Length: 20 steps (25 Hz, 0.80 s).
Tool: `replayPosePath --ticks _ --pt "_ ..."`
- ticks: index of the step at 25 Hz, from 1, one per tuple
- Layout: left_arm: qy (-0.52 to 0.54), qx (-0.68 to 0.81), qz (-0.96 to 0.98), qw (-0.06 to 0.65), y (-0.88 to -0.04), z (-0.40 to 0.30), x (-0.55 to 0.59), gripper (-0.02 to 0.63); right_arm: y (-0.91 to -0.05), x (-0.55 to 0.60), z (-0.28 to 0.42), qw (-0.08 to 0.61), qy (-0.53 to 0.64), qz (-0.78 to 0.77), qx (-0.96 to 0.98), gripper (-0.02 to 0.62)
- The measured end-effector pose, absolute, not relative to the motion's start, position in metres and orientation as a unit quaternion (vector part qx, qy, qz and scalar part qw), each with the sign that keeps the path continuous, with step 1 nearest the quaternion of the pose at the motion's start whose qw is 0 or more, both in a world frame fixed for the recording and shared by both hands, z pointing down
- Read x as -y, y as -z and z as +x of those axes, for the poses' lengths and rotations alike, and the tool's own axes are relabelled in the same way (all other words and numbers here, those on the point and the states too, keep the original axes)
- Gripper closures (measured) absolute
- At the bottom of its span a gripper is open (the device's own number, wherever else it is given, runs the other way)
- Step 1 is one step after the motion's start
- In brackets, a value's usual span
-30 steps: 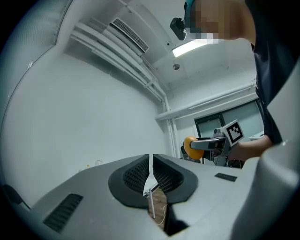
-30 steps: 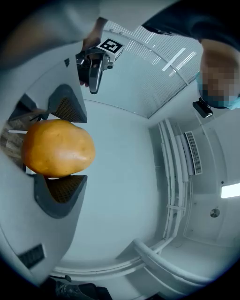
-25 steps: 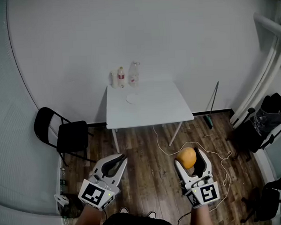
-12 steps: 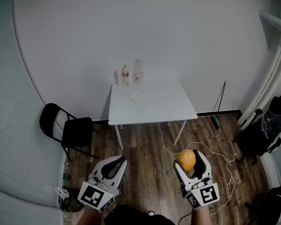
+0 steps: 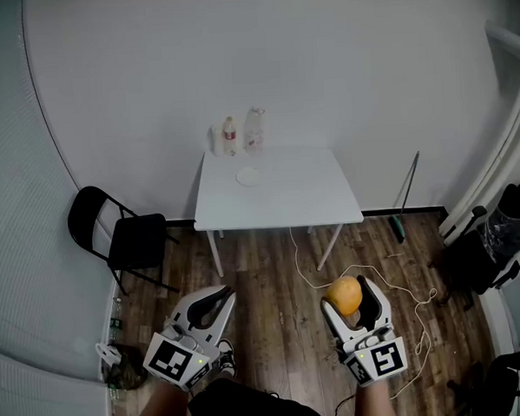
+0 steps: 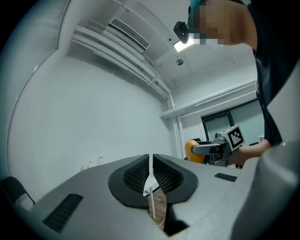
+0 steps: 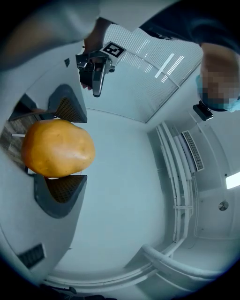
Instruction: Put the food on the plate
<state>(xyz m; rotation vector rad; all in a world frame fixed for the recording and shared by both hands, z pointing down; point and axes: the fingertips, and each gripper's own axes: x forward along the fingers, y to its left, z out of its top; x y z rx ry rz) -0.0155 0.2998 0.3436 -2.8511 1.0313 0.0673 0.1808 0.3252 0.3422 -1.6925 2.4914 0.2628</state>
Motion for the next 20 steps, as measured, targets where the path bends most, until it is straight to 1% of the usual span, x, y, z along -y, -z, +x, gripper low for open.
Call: replayPosePath --ticks 4,10,20 --pt "-0.027 -0.336 -0.939 0.062 -0.339 -0.015 -0.267 0.563 -0.335 -0.294 0.195 0.068 -0.089 -0.572 -0.813 0.232" --pt "-0.020 -0.319 -0.945 0.064 -0.342 -0.014 -0.193 0.563 -0.331 -0.228 0.193 0.075 -0.090 -0.585 -0.802 0.232" --pt "-0.014 -0.297 -0.953 0.049 -0.344 -0.027 -0.054 0.563 -0.332 -0.105 0.174 0.049 -0.085 -0.606 -0.789 0.232"
